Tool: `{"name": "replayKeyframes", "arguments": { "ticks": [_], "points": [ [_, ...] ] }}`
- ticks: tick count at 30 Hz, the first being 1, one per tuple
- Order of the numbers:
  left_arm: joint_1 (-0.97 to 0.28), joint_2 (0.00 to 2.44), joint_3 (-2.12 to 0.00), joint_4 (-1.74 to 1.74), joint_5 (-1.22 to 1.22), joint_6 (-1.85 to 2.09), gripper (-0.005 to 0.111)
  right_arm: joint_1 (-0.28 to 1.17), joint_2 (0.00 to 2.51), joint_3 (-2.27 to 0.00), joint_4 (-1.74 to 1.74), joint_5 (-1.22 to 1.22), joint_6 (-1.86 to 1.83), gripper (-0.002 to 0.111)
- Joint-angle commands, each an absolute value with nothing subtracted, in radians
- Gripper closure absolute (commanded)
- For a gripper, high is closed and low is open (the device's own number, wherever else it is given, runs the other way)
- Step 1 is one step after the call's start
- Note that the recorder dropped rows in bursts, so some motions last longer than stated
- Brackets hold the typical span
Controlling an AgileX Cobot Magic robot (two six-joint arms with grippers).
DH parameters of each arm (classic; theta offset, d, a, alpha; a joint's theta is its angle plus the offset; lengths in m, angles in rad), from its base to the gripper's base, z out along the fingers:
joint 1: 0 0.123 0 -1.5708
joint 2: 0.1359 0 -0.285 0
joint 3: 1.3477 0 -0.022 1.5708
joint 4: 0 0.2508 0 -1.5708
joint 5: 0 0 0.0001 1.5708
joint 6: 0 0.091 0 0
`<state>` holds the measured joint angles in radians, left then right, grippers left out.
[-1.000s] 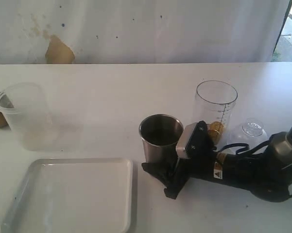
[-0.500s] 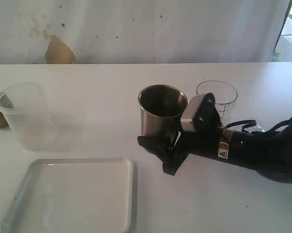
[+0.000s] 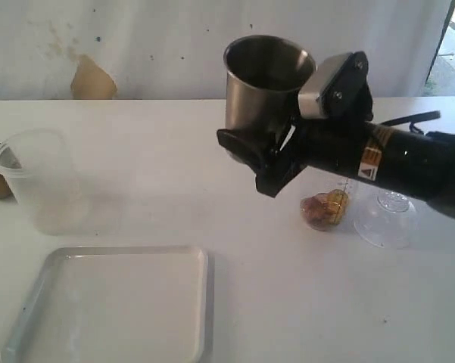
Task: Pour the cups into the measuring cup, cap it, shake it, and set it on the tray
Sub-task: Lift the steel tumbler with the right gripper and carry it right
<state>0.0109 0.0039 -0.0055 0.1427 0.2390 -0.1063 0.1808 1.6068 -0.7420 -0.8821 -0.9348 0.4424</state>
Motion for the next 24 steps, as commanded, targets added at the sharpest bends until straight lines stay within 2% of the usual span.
{"name": "replayKeyframes", "arguments": {
  "ticks": [1, 12, 24],
  "points": [
    [0.015, 0.000, 0.000, 0.146, 0.237, -0.106, 0.107, 0.152, 1.537, -0.795, -0.861, -0.879, 0.453, 0.108],
    [0.015, 0.000, 0.000, 0.146, 0.237, -0.106, 0.107, -0.082, 1.528, -0.861, -0.864, -0.854, 0.525, 0.108],
    [0.015, 0.000, 0.000, 0.146, 0.237, -0.106, 0.107, -0.289, 1.547, -0.883, -0.972, -0.707, 0.527, 0.108]
  ]
}}
